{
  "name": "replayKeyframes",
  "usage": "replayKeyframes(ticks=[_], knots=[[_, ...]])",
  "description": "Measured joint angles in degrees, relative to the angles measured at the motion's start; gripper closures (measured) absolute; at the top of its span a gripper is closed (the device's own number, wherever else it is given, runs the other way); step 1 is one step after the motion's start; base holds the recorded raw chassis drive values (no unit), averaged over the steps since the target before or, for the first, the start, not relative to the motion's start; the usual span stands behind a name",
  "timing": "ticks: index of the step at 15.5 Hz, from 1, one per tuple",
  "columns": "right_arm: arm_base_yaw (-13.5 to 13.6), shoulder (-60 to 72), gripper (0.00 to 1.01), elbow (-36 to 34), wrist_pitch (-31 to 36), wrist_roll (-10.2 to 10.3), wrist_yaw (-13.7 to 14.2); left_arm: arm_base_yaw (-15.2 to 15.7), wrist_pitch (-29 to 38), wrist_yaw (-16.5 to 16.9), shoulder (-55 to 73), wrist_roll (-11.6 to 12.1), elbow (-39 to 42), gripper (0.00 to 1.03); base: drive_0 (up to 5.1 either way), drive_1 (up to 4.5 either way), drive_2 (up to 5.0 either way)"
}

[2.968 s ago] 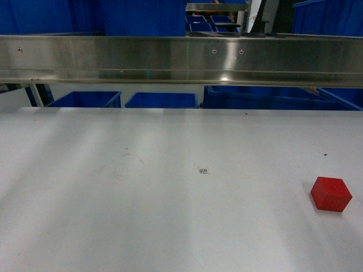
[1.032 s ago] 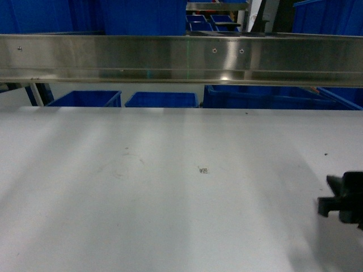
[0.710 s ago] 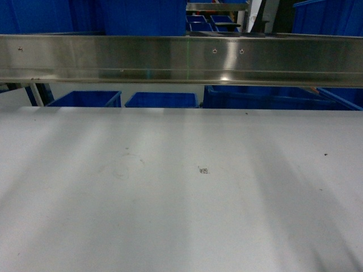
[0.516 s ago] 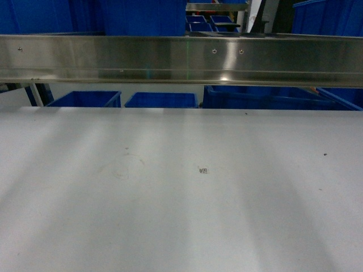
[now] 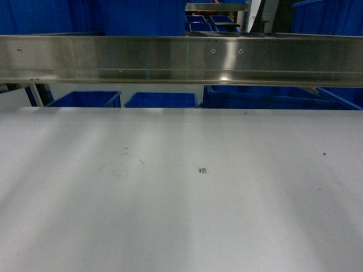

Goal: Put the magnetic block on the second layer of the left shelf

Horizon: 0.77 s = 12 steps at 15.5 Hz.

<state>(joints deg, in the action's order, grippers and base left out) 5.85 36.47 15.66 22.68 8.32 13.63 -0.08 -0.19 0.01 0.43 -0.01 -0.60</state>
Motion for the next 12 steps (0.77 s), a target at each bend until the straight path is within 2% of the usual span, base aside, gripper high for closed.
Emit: replayKeyframes(ticks=[1,3,4,6,8,10,11,12], knots=[[-3.8,0.3,0.67,0.1,0.0,0.0,-4.9,0.0,0.0,0.0,0.0,0.0,0.0,0.05,0.0,0.00,0.0],[-14.8,2.9,0.67,0.4,-0.5,0.0,-13.5,0.0,0.0,0.0,0.0,0.0,0.0,0.05,0.0,0.00,0.0],[-17.2,2.7,0.67,0.4,-1.1,0.0,-15.7,0.0,0.0,0.0,0.0,0.0,0.0,0.05,0.0,0.00,0.0],[-14.1,0.7,0.67,0.4,-1.8,0.0,-16.5,0.0,0.0,0.0,0.0,0.0,0.0,0.05,0.0,0.00,0.0],[-11.3,0.1,0.67,0.5,-3.2,0.0,-15.0,0.0,0.0,0.0,0.0,0.0,0.0,0.05,0.0,0.00,0.0],[-10.8,0.0,0.67,0.6,-3.3,0.0,-14.5,0.0,0.0,0.0,0.0,0.0,0.0,0.05,0.0,0.00,0.0],[-10.9,-0.3,0.67,0.7,-3.4,-0.3,-15.6,0.0,0.0,0.0,0.0,0.0,0.0,0.05,0.0,0.00,0.0],[-10.3,-1.4,0.67,0.7,-3.5,-1.7,-15.8,0.0,0.0,0.0,0.0,0.0,0.0,0.05,0.0,0.00,0.0]])
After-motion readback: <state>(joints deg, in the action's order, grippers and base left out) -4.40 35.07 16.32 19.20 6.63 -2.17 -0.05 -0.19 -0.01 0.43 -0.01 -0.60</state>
